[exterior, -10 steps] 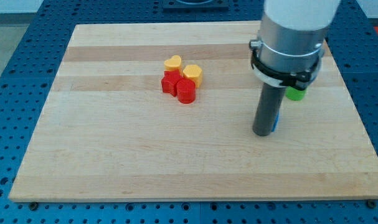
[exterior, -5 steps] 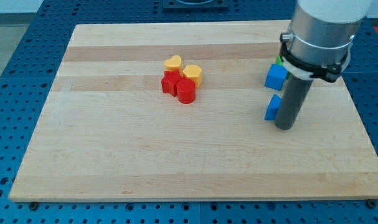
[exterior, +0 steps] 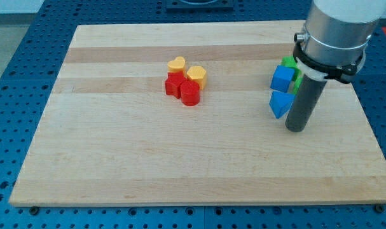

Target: Move the blue triangle below the blue cube

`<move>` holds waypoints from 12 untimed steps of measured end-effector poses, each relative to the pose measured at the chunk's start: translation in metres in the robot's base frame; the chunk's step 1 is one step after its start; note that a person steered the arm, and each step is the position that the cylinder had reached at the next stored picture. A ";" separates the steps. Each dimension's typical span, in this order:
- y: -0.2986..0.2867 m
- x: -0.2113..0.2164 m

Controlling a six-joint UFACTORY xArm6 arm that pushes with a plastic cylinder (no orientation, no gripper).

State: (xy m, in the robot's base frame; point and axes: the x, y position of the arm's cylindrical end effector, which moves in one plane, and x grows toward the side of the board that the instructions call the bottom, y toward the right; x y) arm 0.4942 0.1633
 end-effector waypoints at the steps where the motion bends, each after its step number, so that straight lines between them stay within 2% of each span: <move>1: -0.001 -0.007; 4: -0.029 -0.013; 6: -0.029 -0.014; 10: -0.027 -0.053; 12: -0.022 -0.052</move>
